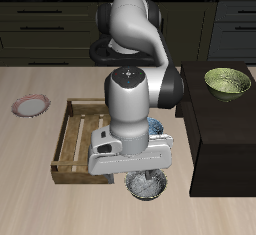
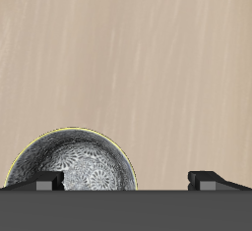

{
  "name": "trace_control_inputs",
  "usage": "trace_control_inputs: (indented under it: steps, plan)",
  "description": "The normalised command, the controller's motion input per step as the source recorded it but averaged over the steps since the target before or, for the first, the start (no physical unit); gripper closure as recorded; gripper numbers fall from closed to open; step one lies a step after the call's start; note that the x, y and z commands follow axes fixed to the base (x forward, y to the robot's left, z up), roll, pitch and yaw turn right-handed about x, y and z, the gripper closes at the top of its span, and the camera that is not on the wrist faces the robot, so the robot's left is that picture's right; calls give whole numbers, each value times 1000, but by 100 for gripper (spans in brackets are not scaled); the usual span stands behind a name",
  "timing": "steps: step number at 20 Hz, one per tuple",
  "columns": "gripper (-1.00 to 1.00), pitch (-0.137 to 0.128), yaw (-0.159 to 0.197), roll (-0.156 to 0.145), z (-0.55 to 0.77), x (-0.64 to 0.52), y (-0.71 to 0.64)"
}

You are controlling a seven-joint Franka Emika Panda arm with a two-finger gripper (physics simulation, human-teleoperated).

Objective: Place the black bowl in the wooden tray

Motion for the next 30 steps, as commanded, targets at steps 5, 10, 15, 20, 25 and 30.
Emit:
trace_control_inputs:
  steps: [5,10,15,20,25,30]
  plan:
    - [-100,33,-1,-3,-214,57,-10]
    - [-100,21,13,9,-161,14,64]
    - [-100,43,1,25,-253,-21,119]
    - [-100,22,0,-4,-129,-2,-31]
    - [-100,21,5,-10,-194,-1,-36]
    - [-100,44,-5,17,-310,-22,44]
